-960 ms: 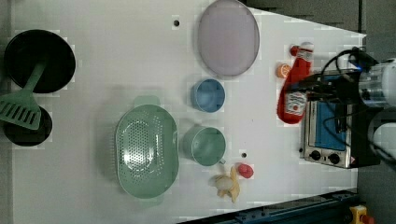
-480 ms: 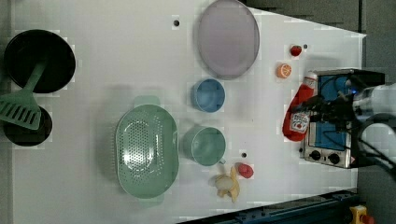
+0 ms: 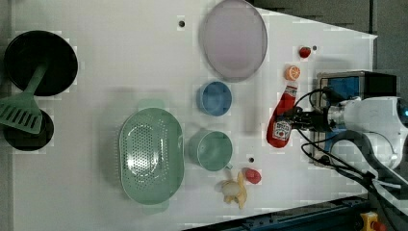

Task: Pick ketchup from strainer and place it on the table

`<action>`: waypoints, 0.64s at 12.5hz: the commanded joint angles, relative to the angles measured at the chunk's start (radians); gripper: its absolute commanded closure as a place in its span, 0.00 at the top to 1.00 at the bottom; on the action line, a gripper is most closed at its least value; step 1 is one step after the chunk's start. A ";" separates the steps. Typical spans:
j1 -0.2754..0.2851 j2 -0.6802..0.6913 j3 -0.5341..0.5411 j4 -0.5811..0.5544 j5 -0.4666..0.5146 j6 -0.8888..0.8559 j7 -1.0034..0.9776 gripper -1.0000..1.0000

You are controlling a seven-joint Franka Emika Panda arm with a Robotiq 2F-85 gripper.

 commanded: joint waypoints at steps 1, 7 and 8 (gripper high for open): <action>0.015 0.066 0.000 0.005 -0.004 0.080 -0.041 0.82; 0.017 -0.079 0.007 0.108 0.008 -0.018 0.002 1.00; 0.017 -0.114 0.012 0.156 0.008 -0.086 0.058 1.00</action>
